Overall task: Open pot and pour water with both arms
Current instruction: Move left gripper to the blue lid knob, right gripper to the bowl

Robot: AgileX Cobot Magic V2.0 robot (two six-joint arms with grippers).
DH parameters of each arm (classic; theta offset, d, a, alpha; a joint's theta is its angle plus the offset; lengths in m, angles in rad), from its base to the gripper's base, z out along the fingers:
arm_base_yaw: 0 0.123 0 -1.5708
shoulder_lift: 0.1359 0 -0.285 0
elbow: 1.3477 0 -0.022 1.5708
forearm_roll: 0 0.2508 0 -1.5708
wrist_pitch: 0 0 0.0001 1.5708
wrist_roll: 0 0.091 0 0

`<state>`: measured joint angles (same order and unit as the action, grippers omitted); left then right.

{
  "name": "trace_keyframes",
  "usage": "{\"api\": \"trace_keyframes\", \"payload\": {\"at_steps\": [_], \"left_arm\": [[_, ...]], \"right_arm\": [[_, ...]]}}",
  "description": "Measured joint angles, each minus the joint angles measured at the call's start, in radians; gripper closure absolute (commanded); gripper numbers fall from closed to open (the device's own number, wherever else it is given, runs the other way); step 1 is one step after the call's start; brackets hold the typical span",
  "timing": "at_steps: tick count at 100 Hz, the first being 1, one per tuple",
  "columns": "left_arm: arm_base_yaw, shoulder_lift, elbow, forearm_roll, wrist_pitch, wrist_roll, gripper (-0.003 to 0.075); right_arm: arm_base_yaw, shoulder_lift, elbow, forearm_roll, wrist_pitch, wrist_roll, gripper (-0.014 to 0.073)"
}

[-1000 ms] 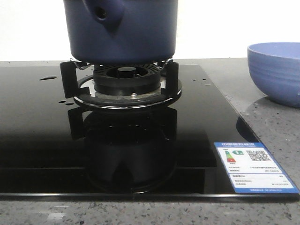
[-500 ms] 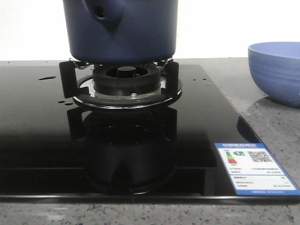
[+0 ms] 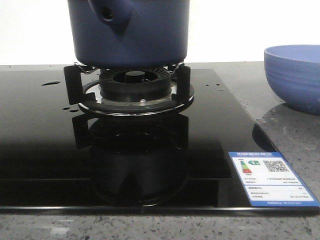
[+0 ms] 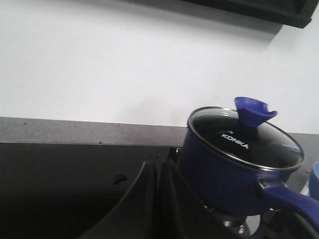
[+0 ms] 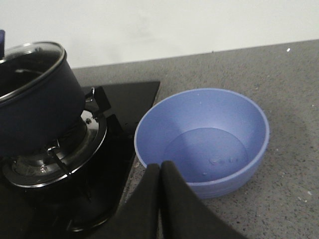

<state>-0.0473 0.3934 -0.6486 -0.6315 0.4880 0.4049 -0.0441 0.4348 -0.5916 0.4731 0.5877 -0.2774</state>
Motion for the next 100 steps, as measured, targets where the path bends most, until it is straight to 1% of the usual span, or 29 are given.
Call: {"api": "trace_keyframes", "payload": {"at_steps": [1,5,6,7,12,14,16,20,23,25,40,50,58,69,83,88,100], "left_arm": [[0.000,0.003,-0.005,-0.009,0.002,0.017,0.0654],[0.000,0.020,-0.017,-0.066,0.013,0.062,0.0592],[0.000,0.023,-0.017,-0.075,0.013,0.081,0.0568],[0.000,0.028,-0.020,-0.096,0.017,0.090,0.0542],[0.000,0.048,-0.028,-0.171,0.031,0.157,0.0455],[0.000,0.056,-0.028,-0.206,0.039,0.187,0.0398],[0.000,0.062,-0.029,-0.239,0.046,0.217,0.0360],[0.000,0.082,-0.029,-0.293,0.062,0.276,0.0312],[0.000,0.096,-0.029,-0.345,0.077,0.314,0.0287],[0.000,0.107,-0.029,-0.365,0.086,0.343,0.0284],[0.000,0.196,-0.029,-0.583,0.154,0.562,0.0321],[0.000,0.262,-0.029,-0.711,0.199,0.718,0.0323],[0.000,0.319,-0.029,-0.802,0.229,0.814,0.0323],[0.000,0.405,-0.050,-0.873,0.267,0.923,0.0323],[0.000,0.514,-0.104,-0.911,0.290,1.006,0.0311],[-0.003,0.553,-0.126,-0.916,0.292,1.029,0.0294],[-0.036,0.649,-0.183,-0.920,0.291,1.083,0.0224]], "right_arm": [[0.002,0.008,0.000,0.000,0.002,-0.001,0.0510],[0.009,0.025,-0.009,0.000,0.002,-0.008,0.0410],[0.012,0.031,-0.011,0.000,0.002,-0.008,0.0392],[0.012,0.034,-0.013,0.000,0.003,-0.010,0.0354],[0.023,0.051,-0.020,0.000,0.004,-0.012,0.0220],[0.023,0.055,-0.024,0.000,0.004,-0.013,0.0171],[0.026,0.062,-0.027,0.000,0.005,-0.013,0.0131],[0.028,0.069,-0.030,0.000,0.005,-0.017,0.0081],[0.030,0.073,-0.033,0.000,0.005,-0.017,0.0070],[0.030,0.074,-0.035,0.000,0.005,-0.019,0.0073],[0.034,0.077,-0.037,0.000,0.005,-0.020,0.0088],[0.034,0.077,-0.037,0.000,0.005,-0.021,0.0088],[0.034,0.077,-0.037,0.000,0.005,-0.021,0.0088],[0.034,0.077,-0.037,0.000,0.009,-0.021,0.0088],[0.034,0.077,-0.037,0.000,0.009,-0.021,0.0088],[0.034,0.077,-0.037,0.000,0.009,-0.021,0.0088],[0.034,0.077,-0.037,0.000,0.010,-0.021,0.0088]]}}
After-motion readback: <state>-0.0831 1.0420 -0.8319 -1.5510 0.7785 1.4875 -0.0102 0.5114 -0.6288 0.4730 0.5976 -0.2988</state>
